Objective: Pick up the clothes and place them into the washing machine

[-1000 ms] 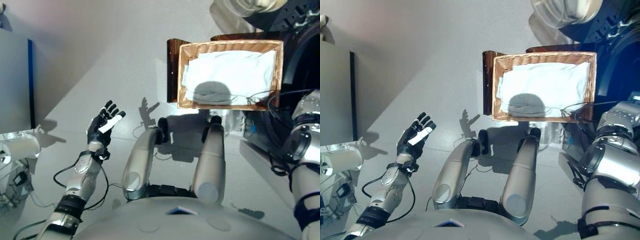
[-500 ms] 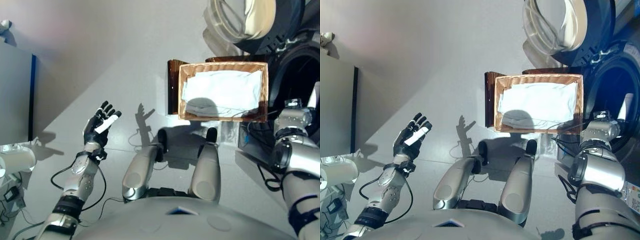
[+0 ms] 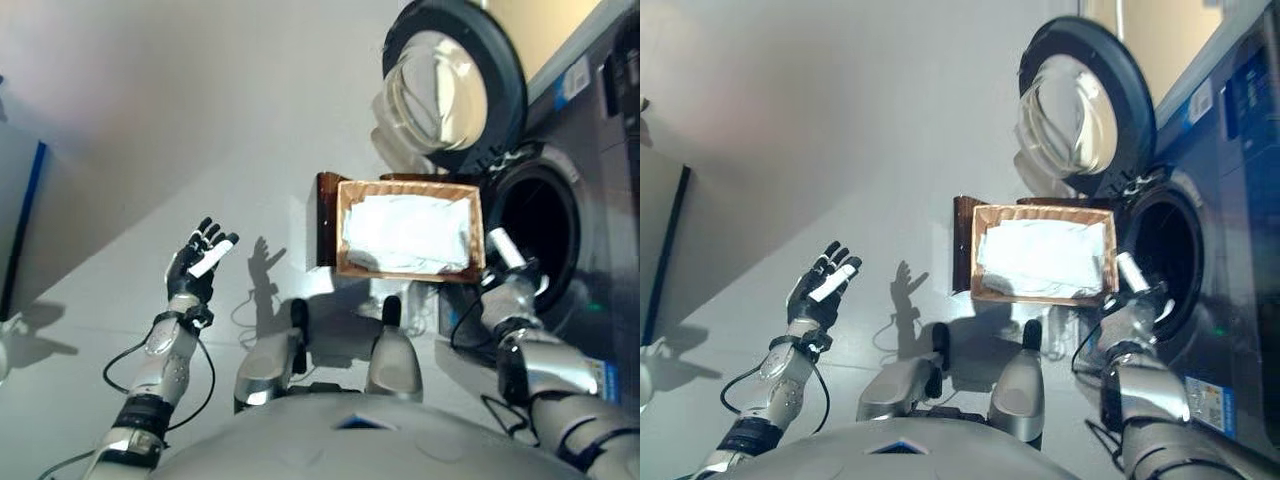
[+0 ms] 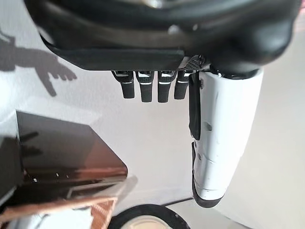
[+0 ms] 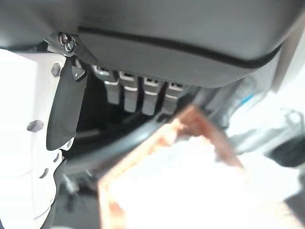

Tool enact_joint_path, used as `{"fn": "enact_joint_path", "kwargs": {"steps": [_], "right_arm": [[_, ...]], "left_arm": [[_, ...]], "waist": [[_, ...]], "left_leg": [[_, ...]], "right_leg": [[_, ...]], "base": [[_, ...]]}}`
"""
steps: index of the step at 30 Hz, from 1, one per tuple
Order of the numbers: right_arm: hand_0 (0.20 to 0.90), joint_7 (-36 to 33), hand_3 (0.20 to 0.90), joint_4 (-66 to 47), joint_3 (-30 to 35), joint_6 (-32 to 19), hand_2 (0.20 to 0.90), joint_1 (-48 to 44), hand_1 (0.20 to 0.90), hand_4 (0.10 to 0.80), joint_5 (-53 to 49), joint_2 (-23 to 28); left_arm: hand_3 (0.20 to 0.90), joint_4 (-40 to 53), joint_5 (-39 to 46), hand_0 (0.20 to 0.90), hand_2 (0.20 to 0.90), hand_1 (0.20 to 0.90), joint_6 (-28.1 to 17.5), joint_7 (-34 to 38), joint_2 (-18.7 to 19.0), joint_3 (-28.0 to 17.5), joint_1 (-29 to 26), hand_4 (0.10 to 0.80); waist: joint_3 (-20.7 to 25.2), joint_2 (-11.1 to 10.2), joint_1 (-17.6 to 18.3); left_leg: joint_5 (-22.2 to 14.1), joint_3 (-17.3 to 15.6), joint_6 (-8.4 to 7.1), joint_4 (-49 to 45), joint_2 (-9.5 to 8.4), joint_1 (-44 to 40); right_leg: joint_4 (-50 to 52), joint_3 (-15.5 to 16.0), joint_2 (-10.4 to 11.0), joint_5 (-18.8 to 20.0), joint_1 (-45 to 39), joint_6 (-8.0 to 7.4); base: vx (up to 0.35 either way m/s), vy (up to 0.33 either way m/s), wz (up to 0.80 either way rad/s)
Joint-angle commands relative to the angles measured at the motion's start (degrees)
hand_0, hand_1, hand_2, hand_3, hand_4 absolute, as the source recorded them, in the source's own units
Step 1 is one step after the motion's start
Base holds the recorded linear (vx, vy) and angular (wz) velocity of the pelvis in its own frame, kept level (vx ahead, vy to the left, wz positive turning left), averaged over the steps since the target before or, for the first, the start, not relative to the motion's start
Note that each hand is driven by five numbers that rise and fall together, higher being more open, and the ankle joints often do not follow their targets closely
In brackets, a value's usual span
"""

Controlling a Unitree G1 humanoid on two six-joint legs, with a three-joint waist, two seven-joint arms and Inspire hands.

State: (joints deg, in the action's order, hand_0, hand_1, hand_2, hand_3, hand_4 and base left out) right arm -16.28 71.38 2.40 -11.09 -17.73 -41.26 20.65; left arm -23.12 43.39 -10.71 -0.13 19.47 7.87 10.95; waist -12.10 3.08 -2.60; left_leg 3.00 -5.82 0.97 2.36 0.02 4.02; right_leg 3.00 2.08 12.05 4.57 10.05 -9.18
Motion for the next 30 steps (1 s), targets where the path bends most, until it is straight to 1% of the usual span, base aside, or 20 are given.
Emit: {"fn": "enact_joint_path", "kwargs": {"steps": [1,2,4,6,12,16,17,18,19,20,22,23,24,26,30], "right_arm": [[0.900,-0.33,0.900,-6.99,-6.47,-1.39,0.900,1.24,0.900,0.800,15.85,2.71],[0.900,-0.69,0.900,-9.73,-9.33,-0.69,0.900,2.60,0.900,0.800,22.15,2.94],[0.900,-0.39,0.900,-12.12,-12.45,0.32,0.900,4.10,0.900,0.800,29.84,4.02],[0.900,-1.33,0.900,-11.87,-15.05,2.13,0.900,4.35,0.900,0.800,37.93,4.49],[0.900,-2.65,0.900,-8.99,-19.67,5.07,0.900,2.65,0.900,0.800,49.70,4.09],[0.900,-3.31,0.900,-8.81,-25.38,6.79,0.900,0.70,0.900,0.800,61.13,5.60],[0.900,-3.79,0.900,-8.42,-26.53,7.69,0.900,0.12,0.900,0.800,64.04,5.75],[0.900,-5.20,0.900,-8.15,-28.27,9.46,0.900,-0.83,0.900,0.800,69.65,6.13],[0.900,-5.23,0.900,-8.11,-28.29,9.46,0.900,-0.88,0.900,0.800,69.68,6.09],[0.900,-6.74,0.900,-6.96,-30.34,11.25,0.900,-2.25,0.900,0.800,74.95,6.25],[0.900,-6.36,0.900,-4.20,-33.95,13.34,0.900,-5.78,0.900,0.800,81.12,5.29],[0.900,-6.39,0.900,-4.11,-33.99,13.33,0.900,-5.90,0.900,0.800,81.14,5.23],[0.900,-6.92,0.900,-3.41,-35.81,14.66,0.900,-7.48,0.900,0.800,84.77,5.10],[0.900,-7.10,0.900,-2.20,-37.57,16.09,0.900,-9.15,0.900,0.800,87.68,4.87],[0.900,-7.67,0.900,-1.64,-37.49,17.28,0.900,-10.07,0.900,0.800,88.90,4.60]], "left_arm": [[0.900,2.71,-2.79,0.900,0.900,0.900,-5.24,0.30,-0.01,-5.30,-0.83,0.800],[0.900,2.68,-3.36,0.900,0.900,0.900,-5.24,0.14,-0.14,-5.82,-0.58,0.800],[0.900,2.39,-4.08,0.900,0.900,0.900,-5.39,-0.40,-0.45,-6.27,-0.19,0.800],[0.900,1.95,-4.67,0.900,0.900,0.900,-5.22,-0.82,-0.81,-6.12,0.07,0.800],[0.900,2.39,-5.69,0.900,0.900,0.900,-4.81,-0.90,-1.32,-5.52,0.50,0.800],[0.900,2.49,-6.00,0.900,0.900,0.900,-4.93,-1.35,-1.39,-4.94,0.59,0.800],[0.900,2.18,-6.30,0.900,0.900,0.900,-4.88,-1.40,-1.41,-4.76,0.37,0.800],[0.900,2.40,-6.81,0.900,0.900,0.900,-4.97,-1.07,-1.20,-4.74,0.15,0.800],[0.900,2.41,-6.82,0.900,0.900,0.900,-4.96,-1.06,-1.20,-4.77,0.14,0.800],[0.900,2.72,-7.01,0.900,0.900,0.900,-5.04,-0.85,-0.98,-4.55,-0.21,0.800],[0.900,2.80,-6.86,0.900,0.900,0.900,-5.11,-0.44,-0.61,-3.64,-0.96,0.800],[0.900,2.78,-6.86,0.900,0.900,0.900,-5.11,-0.45,-0.62,-3.70,-1.00,0.800],[0.900,3.70,-6.60,0.900,0.900,0.900,-5.16,-0.33,-0.22,-3.02,-1.48,0.800],[0.900,4.25,-6.17,0.900,0.900,0.900,-5.08,-0.07,-0.04,-2.27,-2.17,0.800],[0.900,4.36,-6.13,0.900,0.900,0.900,-4.99,0.35,0.16,-1.75,-2.57,0.800]], "waist": [[1.26,0.04,-0.09],[1.44,-0.13,0.02],[1.92,-0.31,0.12],[2.57,-0.37,0.08],[3.24,-0.16,-0.28],[2.97,0.05,-0.60],[2.88,0.00,-0.76],[2.58,0.02,-0.95],[2.59,0.01,-0.90],[2.23,0.11,-1.14],[0.78,0.29,-1.71],[0.75,0.26,-1.69],[-0.96,0.62,-1.85],[-3.00,1.04,-2.07],[-4.65,1.45,-2.14]], "left_leg": [[1.05,0.52,-2.89,-0.14,0.97,1.19],[0.93,0.56,-2.98,-0.28,1.19,0.78],[0.74,0.59,-3.07,-0.24,1.39,-0.02],[0.64,0.62,-3.09,0.29,1.50,-0.94],[0.62,0.96,-2.96,0.82,1.48,-1.63],[0.72,1.34,-2.87,0.86,1.37,-1.09],[0.73,1.41,-2.86,0.87,1.40,-0.92],[0.70,1.57,-2.82,0.67,1.38,-0.45],[0.68,1.60,-2.82,0.63,1.38,-0.40],[0.53,1.80,-2.79,0.06,1.37,0.33],[-0.11,2.10,-2.54,-1.92,1.16,1.75],[-0.20,2.07,-2.53,-2.09,1.15,1.87],[-1.08,2.02,-2.36,-4.70,1.04,3.37],[-2.12,2.17,-2.06,-8.04,0.85,5.70],[-3.29,1.99,-2.07,-11.90,0.76,8.52]], "right_leg": [[2.18,0.95,-1.75,-0.63,1.08,2.38],[2.00,1.03,-1.93,-0.75,0.66,2.40],[1.70,1.08,-2.15,-1.01,-0.28,2.42],[1.23,1.39,-2.25,-1.20,-1.18,2.37],[1.08,1.69,-2.21,-1.45,-1.70,2.22],[1.67,1.83,-2.27,-1.61,-0.93,2.19],[1.78,1.86,-2.27,-1.64,-0.77,2.17],[2.24,1.99,-2.31,-1.79,-0.33,2.20],[2.29,2.01,-2.29,-1.82,-0.28,2.20],[3.02,2.11,-2.35,-2.13,0.35,2.23],[4.97,1.80,-2.41,-2.60,1.83,2.40],[5.13,1.75,-2.39,-2.68,1.96,2.40],[7.25,1.19,-2.26,-3.17,3.32,2.57],[9.88,0.60,-2.17,-3.81,5.35,2.91],[12.75,0.13,-2.15,-4.62,7.53,3.09]], "base": [[0.067,-0.053,-0.07],[0.070,-0.050,-0.06],[0.076,-0.033,-0.09],[0.083,-0.025,-0.06],[0.027,-0.009,0.02],[0.000,0.000,0.00],[-0.019,0.010,0.04],[-0.018,0.004,0.05],[-0.036,0.003,0.07],[-0.058,-0.005,0.08],[-0.086,-0.006,0.15],[-0.128,0.005,0.10],[-0.156,0.012,0.01],[-0.155,0.011,-0.02],[-0.070,0.000,0.04]]}}
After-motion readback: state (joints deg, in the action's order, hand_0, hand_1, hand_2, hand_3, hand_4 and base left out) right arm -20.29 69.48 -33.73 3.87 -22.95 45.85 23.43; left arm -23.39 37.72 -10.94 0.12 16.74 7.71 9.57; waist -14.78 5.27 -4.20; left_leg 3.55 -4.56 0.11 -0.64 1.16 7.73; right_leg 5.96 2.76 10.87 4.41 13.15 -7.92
